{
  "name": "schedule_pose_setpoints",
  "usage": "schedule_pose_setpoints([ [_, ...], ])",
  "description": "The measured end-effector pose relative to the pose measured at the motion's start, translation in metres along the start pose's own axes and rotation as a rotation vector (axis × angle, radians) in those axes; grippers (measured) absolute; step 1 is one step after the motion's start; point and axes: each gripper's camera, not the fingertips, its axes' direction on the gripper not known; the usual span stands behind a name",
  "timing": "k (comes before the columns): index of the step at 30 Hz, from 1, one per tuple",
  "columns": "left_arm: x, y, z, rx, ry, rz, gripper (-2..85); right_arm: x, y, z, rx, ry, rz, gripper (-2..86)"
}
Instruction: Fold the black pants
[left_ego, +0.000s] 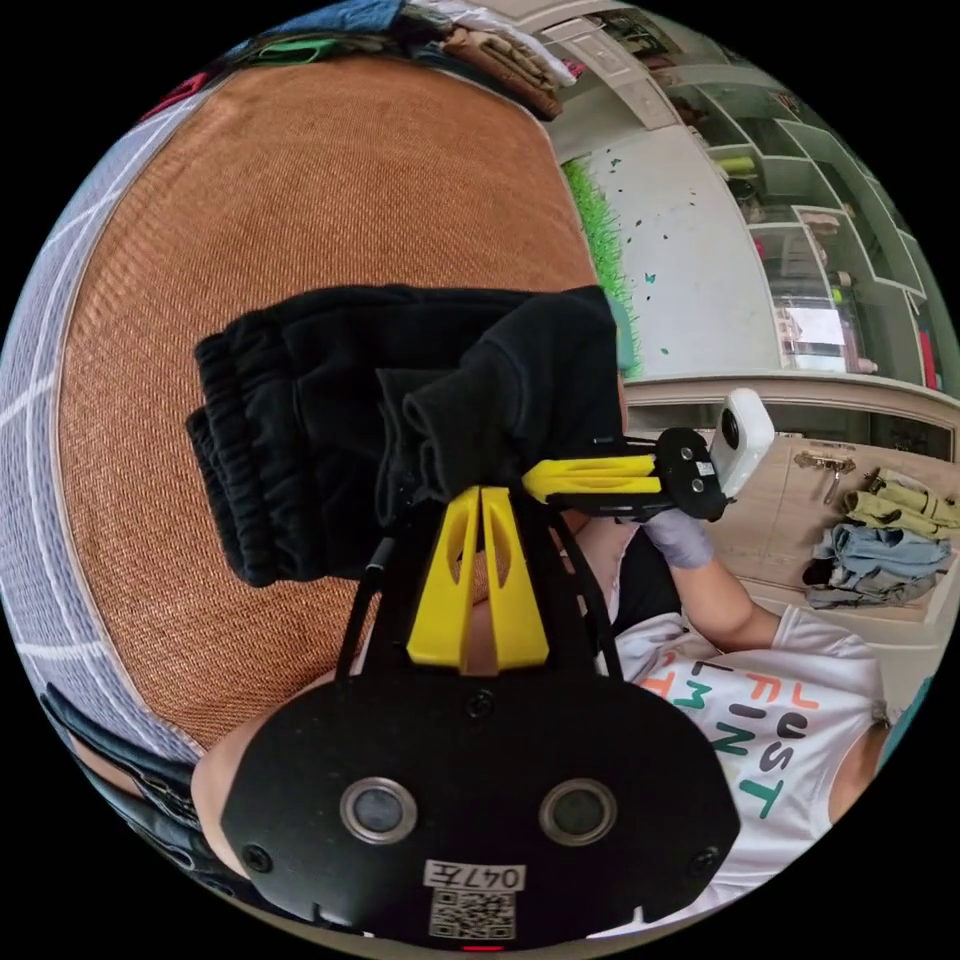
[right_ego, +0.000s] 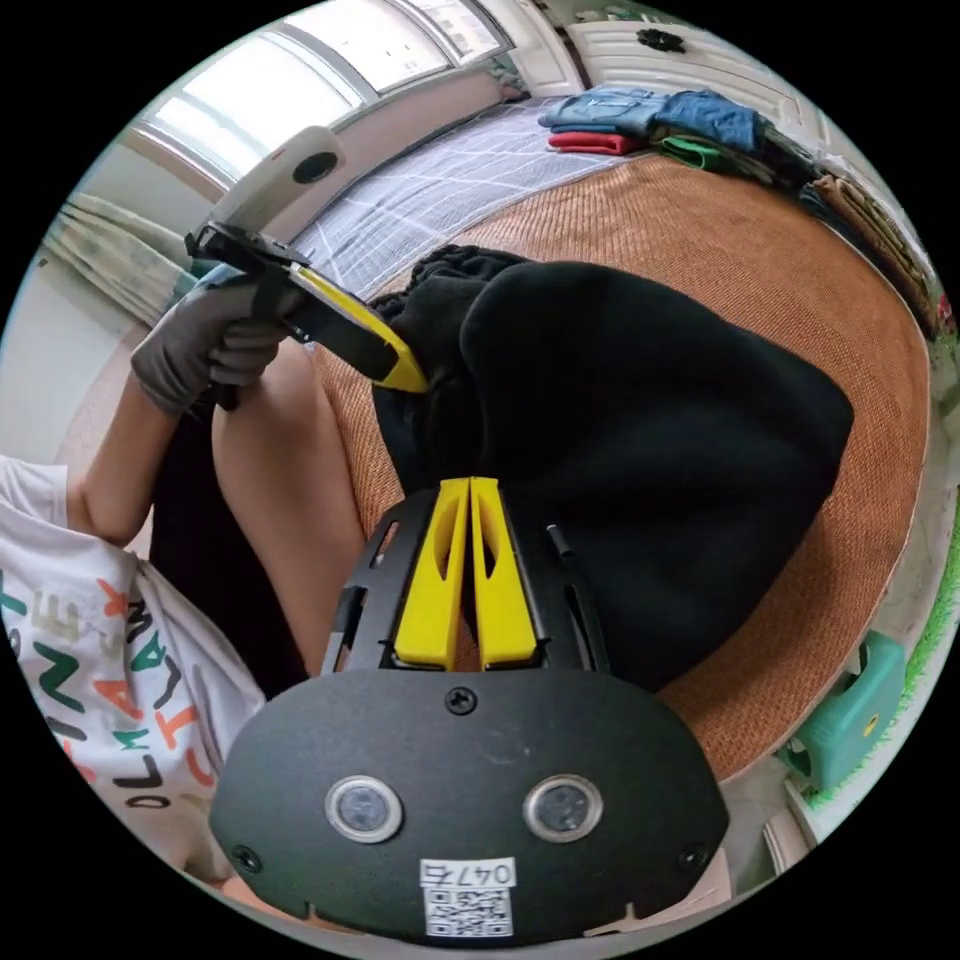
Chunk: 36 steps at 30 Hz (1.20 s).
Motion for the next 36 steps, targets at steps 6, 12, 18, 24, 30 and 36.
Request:
schedule_pose_setpoints([
  [6, 0.029, 0.013, -0.010, 0.071, -0.095, 0.100, -1.0, 0.006, 0.007, -0.028, 0.003, -0.054, 0.014, -0.6],
  [12, 0.041, 0.022, -0.015, 0.169, -0.109, 0.156, -1.0, 0.026, 0.014, -0.111, 0.222, 0.207, 0.102, -0.8],
  [18, -0.019, 0.027, 0.030, 0.132, -0.325, 0.022, -1.0, 0.092, 0.011, -0.067, 0.055, 0.352, 0.268, -1.1],
  [24, -0.089, 0.059, 0.042, 0.168, -0.056, -0.066, -0.9, 0.064, 0.041, -0.116, 0.281, 0.281, 0.266, -1.1],
  [30, -0.110, 0.117, 0.023, 0.381, 0.007, -0.069, 1.5, 0.006, 0.081, -0.091, 0.073, 0.070, 0.123, -0.7],
  [36, -0.182, 0.209, -0.013, 0.465, -0.012, -0.380, 25.8, 0.022, 0.120, -0.125, 0.299, 0.014, 0.266, 1.1],
])
